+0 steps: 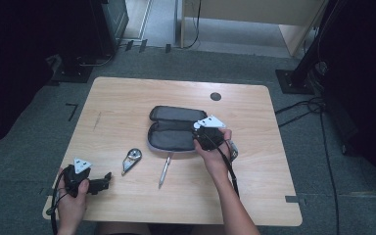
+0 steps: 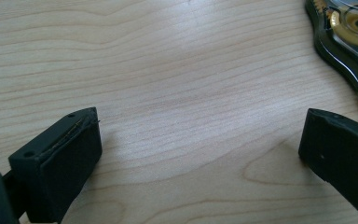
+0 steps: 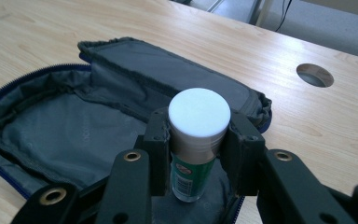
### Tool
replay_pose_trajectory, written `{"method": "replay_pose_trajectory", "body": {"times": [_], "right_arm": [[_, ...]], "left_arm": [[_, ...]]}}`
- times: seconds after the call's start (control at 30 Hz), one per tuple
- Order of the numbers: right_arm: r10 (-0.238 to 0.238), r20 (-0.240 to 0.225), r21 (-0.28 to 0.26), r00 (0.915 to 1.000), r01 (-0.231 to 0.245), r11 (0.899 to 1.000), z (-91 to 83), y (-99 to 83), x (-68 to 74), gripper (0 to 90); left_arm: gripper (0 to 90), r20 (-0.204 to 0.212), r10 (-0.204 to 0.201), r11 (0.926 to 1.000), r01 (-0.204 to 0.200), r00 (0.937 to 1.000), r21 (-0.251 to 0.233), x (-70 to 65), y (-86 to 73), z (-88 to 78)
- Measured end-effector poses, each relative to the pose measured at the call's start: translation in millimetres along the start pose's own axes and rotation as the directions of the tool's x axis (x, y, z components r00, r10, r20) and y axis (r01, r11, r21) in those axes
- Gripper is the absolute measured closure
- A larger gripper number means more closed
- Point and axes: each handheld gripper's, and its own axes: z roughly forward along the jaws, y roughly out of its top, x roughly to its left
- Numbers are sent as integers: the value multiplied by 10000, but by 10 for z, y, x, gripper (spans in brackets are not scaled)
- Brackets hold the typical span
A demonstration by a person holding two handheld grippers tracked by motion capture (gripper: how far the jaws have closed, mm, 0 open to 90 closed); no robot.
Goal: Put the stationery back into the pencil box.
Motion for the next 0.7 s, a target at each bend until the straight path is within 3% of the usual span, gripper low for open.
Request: {"method": "replay_pose_trajectory", "body": {"times": [0.37, 0.63, 0.7], "right_arm": [[-540, 327, 209, 9980, 533, 9984, 127, -32, 141, 655], [-939, 221, 108, 9953, 936, 9955, 163, -19, 248, 655], [-692, 15, 74, 9976, 692, 9976, 160, -15, 253, 655]], "left_arm": [[0, -1, 3, 10000, -3, 10000, 0, 0, 0, 0], [0, -1, 0, 10000, 0, 10000, -1, 0, 0, 0], [0, -1, 0, 10000, 0, 10000, 0, 0, 0, 0]]}}
